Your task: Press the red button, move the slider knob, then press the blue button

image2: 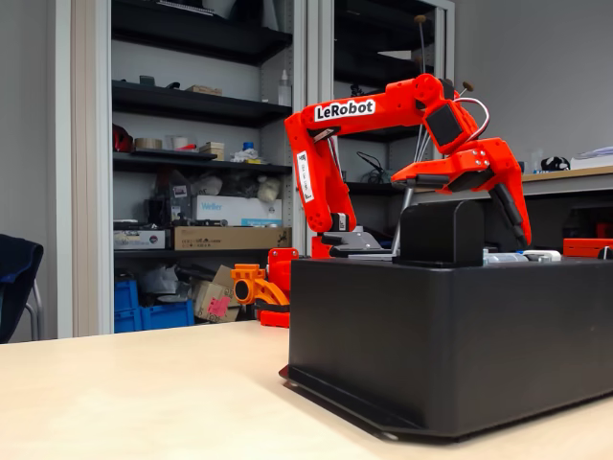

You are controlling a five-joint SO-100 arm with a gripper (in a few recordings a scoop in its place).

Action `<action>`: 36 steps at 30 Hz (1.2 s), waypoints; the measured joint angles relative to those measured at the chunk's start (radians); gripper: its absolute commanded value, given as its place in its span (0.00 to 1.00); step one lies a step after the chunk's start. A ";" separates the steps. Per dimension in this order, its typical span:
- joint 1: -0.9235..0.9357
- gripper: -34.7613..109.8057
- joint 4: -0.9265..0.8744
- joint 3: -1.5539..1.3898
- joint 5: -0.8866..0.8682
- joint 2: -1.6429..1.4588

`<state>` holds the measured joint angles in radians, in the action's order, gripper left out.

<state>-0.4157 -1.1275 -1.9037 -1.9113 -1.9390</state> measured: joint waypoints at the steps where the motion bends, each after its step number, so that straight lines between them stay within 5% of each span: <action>1: 0.000 0.95 0.002 0.000 0.000 0.000; 36: 0.008 0.95 0.080 -0.066 -0.002 -0.011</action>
<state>-0.4080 -1.0477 -1.9696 -1.9129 -1.9497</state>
